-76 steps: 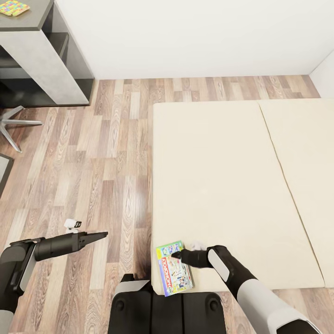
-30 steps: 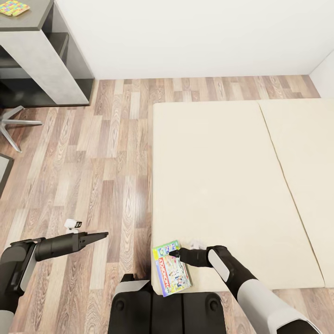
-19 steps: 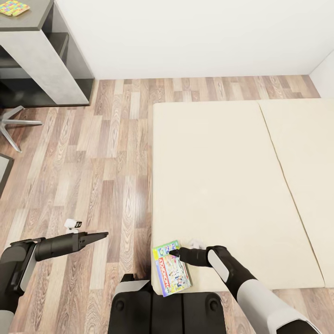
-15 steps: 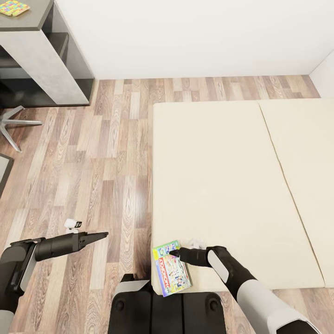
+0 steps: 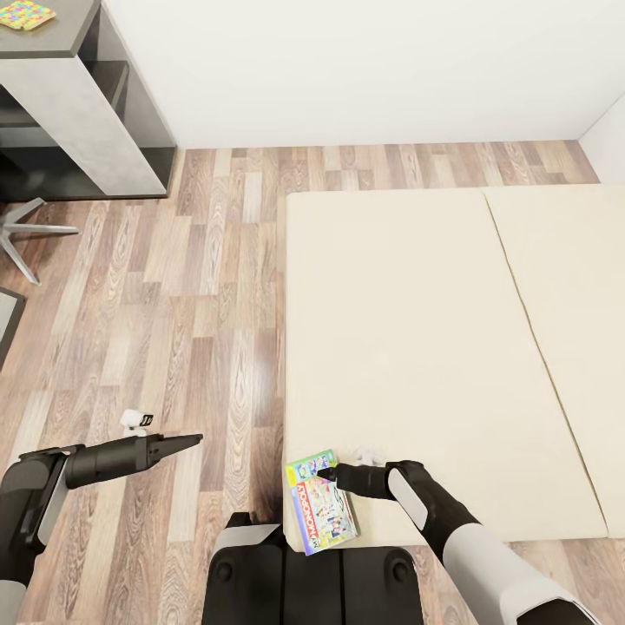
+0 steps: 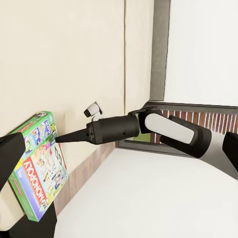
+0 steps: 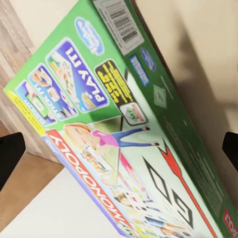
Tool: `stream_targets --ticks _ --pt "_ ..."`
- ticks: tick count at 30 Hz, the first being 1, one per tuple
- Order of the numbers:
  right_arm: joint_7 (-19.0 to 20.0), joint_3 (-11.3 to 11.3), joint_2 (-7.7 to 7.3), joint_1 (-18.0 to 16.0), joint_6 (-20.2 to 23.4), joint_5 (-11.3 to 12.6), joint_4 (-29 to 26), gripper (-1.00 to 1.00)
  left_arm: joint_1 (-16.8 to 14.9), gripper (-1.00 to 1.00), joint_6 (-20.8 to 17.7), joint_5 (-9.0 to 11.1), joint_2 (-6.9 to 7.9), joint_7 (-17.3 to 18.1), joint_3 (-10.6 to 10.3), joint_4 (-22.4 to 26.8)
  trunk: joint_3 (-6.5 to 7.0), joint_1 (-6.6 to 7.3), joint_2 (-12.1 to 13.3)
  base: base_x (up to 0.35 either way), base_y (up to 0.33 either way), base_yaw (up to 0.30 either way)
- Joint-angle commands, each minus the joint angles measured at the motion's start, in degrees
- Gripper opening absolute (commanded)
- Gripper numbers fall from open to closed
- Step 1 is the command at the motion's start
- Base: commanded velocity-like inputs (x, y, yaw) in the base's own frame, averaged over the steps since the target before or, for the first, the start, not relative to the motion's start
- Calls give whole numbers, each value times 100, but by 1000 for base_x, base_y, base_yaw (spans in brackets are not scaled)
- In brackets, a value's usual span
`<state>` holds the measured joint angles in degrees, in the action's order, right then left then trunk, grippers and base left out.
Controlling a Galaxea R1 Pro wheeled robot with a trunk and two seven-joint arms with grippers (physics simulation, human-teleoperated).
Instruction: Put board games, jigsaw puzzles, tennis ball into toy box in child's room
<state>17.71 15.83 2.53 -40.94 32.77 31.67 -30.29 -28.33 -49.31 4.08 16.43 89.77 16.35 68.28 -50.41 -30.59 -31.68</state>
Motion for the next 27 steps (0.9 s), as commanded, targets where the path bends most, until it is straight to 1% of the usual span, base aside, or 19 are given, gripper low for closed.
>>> stream_targets --ticks 1,7,16,20,27 --pt "7 8 0 -2 19 9 -3 100 -1 100 -61 -3 1 23 0 3 -4 -2 -6 0 0 0" --pt "42 0 2 -2 31 20 -1 100 -1 100 -61 -3 1 23 0 1 -4 -2 -6 0 0 0" --pt "433 4 65 0 23 8 5 100 -1 100 -61 -3 1 23 0 1 -4 -2 -6 0 0 0" --pt "467 7 76 3 -73 6 6 100 -2 100 -61 -3 1 23 0 1 -4 -2 -6 0 0 0" --pt "487 8 78 2 -103 6 6 100 -2 100 -61 -3 2 23 0 1 -4 -2 -6 0 0 0"
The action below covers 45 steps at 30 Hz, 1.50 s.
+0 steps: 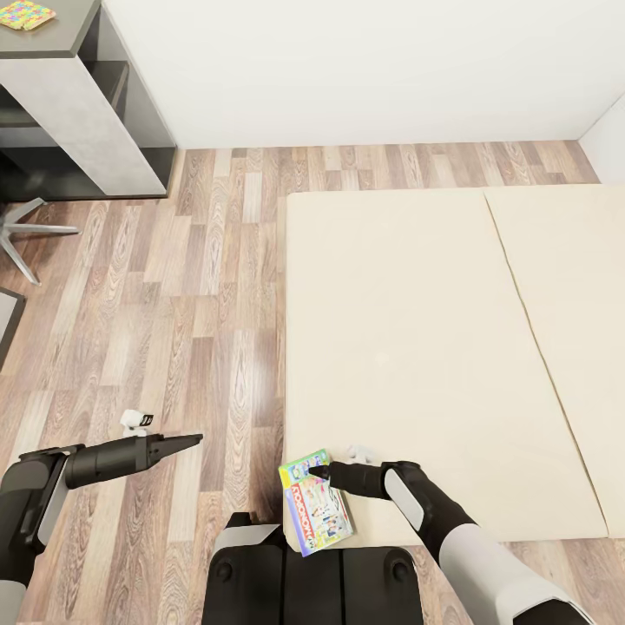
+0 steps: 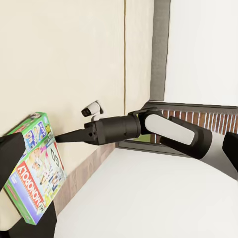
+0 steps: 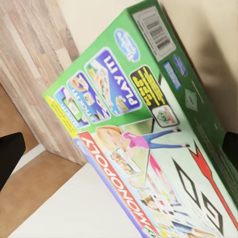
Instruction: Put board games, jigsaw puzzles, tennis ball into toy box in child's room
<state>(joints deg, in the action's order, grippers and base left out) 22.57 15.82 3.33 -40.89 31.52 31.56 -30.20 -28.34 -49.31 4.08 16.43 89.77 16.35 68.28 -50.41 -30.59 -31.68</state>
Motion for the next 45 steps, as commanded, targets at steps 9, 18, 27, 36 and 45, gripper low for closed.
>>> stream_targets --ticks 9,18,27,36,45 --pt "2 8 1 -5 17 17 -3 100 -1 100 -61 -3 1 23 0 1 -4 -2 -6 0 0 0" --pt "11 8 1 -1 19 20 -3 100 -1 100 -61 -3 2 23 0 1 -4 -2 -6 0 0 0" --pt "28 8 2 -3 21 25 -3 100 0 100 -61 -3 2 23 0 1 -4 -2 -6 0 0 0" --pt "28 8 1 -5 21 24 -3 100 0 100 -61 -3 6 23 3 1 -4 -2 -6 0 0 0" --pt "28 8 1 -2 21 24 -3 100 0 100 -61 -3 10 23 9 1 -4 -2 -6 0 8 0"
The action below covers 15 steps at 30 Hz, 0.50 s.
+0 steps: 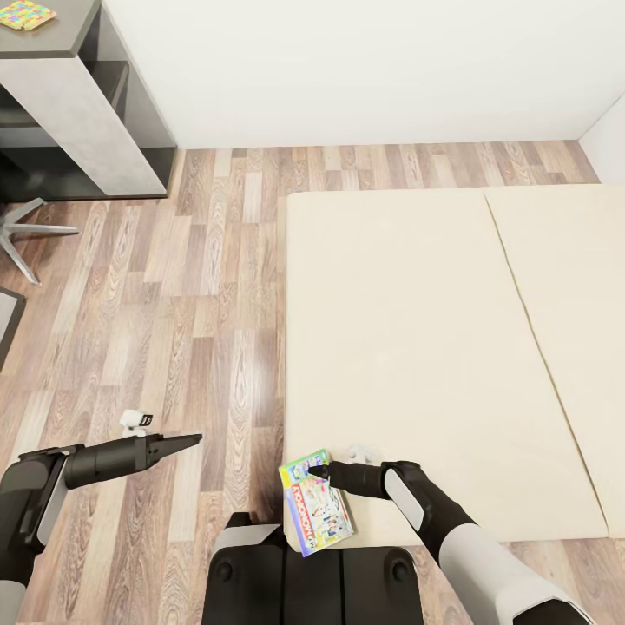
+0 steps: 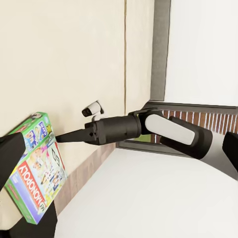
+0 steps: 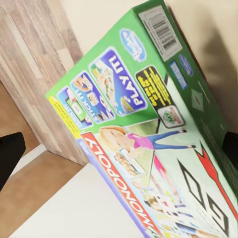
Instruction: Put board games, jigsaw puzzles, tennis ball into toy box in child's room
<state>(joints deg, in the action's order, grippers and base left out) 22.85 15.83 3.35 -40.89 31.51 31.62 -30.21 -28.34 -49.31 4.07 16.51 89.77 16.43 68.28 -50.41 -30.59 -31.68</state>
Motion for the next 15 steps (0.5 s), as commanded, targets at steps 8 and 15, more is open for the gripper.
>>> stream_targets --ticks 8,15 --pt "0 8 -1 -3 22 13 -3 100 0 100 -61 -3 2 23 -2 1 -4 -2 -6 0 56 0" --pt "0 8 0 -2 22 14 -3 100 -2 100 -61 -3 2 23 -2 1 -4 -2 -6 0 3 0"
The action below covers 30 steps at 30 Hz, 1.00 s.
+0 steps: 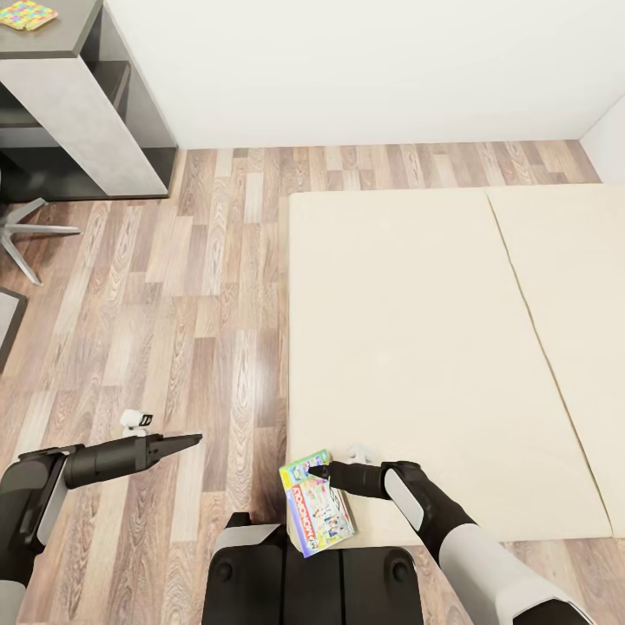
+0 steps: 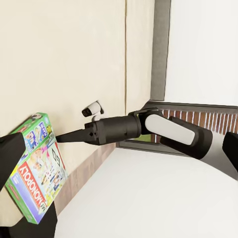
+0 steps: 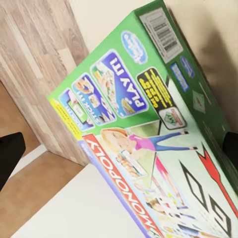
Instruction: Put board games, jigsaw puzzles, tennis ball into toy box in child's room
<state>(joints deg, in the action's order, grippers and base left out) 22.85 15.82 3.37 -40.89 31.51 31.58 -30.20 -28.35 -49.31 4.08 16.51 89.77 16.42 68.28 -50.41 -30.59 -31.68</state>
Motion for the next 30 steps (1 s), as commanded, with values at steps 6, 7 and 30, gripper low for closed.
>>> stream_targets --ticks 6,7,30 --pt "0 8 -3 -2 22 15 -3 100 3 100 -61 -3 1 23 -6 1 -4 -2 -6 0 65 0" --pt "0 8 -3 -1 22 15 -3 100 4 100 -61 -3 1 23 -6 1 -4 -2 -6 0 31 0" --pt "0 8 -3 -1 22 6 -3 100 -1 100 -61 -3 1 23 -2 1 -4 -2 -6 0 27 0"
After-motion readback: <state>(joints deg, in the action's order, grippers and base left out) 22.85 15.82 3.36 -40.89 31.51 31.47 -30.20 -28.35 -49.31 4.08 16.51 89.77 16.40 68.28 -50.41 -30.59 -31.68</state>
